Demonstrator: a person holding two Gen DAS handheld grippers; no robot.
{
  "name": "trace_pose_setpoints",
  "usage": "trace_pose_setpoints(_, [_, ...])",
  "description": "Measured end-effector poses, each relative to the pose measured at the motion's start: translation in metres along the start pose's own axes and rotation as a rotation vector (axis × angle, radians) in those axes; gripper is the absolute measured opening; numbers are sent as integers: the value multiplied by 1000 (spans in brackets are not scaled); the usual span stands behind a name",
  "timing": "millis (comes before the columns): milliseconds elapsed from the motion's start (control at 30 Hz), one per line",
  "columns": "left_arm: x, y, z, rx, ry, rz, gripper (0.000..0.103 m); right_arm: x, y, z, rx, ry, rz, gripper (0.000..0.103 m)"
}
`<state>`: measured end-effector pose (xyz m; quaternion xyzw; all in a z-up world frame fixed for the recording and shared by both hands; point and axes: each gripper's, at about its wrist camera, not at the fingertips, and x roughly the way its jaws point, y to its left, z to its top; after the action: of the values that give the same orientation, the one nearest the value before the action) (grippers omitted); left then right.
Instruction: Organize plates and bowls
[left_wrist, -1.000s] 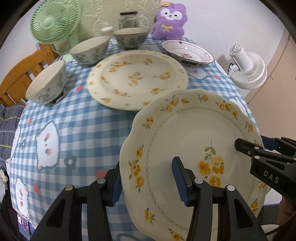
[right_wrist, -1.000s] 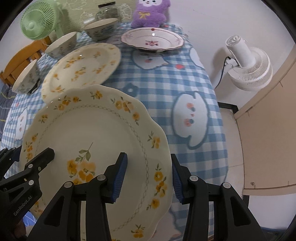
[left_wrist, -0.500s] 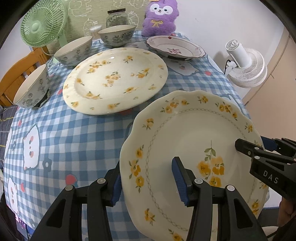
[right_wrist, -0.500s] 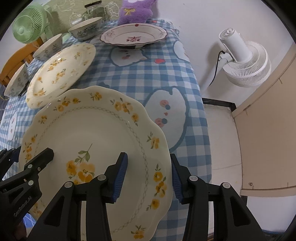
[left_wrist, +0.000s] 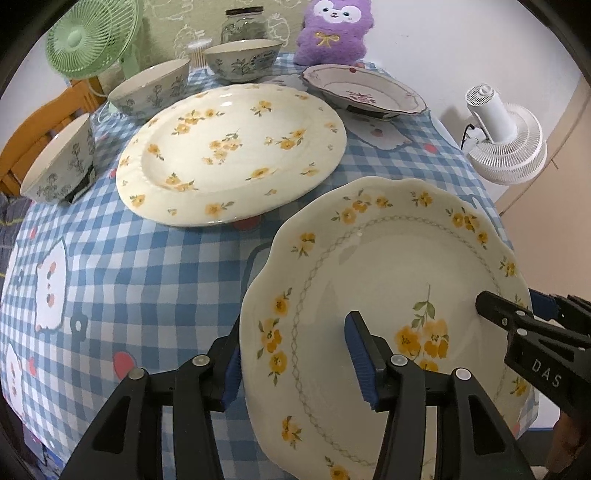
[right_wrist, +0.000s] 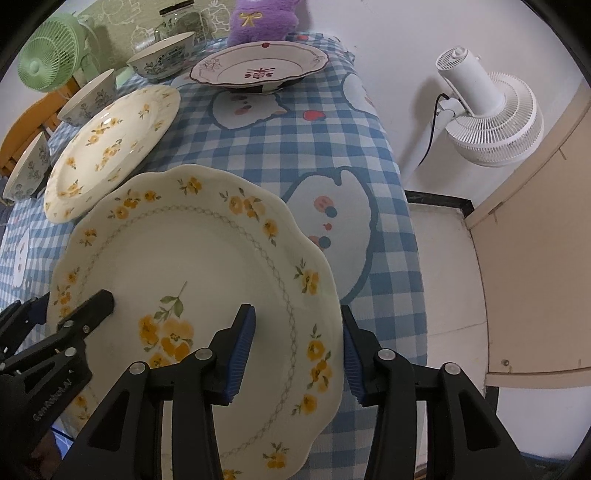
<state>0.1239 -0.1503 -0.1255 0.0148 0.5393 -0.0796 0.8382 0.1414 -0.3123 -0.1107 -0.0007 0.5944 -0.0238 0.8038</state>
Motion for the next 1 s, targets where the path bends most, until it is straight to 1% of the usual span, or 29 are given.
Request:
trace_pose_setpoints(33, [0, -1, 0, 3, -3, 7, 54, 0, 1, 0, 2, 1, -5, 51])
trace_pose_setpoints(100, [0, -5, 0, 20, -2, 15, 60, 1, -1, 1, 15, 2, 5, 53])
trace_pose_setpoints(133, [1, -5, 0, 24, 2, 7, 65, 1, 0, 1, 21, 2, 17, 59])
trace_pose_setpoints(167, [1, -6, 0, 28, 5, 0, 69, 2, 0, 1, 22, 7, 27, 70])
trace_pose_setpoints(233, [1, -9, 1, 39, 10, 1, 73, 0, 3, 1, 13, 3, 29, 77])
trace_pose_setpoints(333, [-2, -11, 2, 39, 12, 11, 74, -6, 6, 2, 5, -19, -2, 81])
trace_pose_setpoints(433, [-6, -8, 5, 22, 8, 8, 80, -13, 2, 5, 26, -27, 4, 82])
trace_pose_setpoints(500, [-11, -7, 6, 21, -6, -8, 85, -17, 0, 6, 32, -35, -1, 82])
trace_pose_setpoints(567, [-16, -7, 8, 26, -21, -11, 93, -22, -1, 8, 33, -44, -5, 82])
trace_pose_setpoints(633, [-22, -7, 11, 26, -39, -3, 96, -30, -1, 10, 27, -63, -13, 82])
trace_pose_setpoints(767, [-36, -5, 16, 5, -66, 4, 96, -45, 1, 15, 12, -100, -7, 82])
trace_pose_setpoints(867, [-48, -5, 20, 5, -85, 28, 96, -54, 4, 22, -15, -103, 16, 82])
trace_pose_setpoints(1000, [-69, -2, 28, 2, -138, 36, 96, -69, 9, 33, -62, -141, 49, 82])
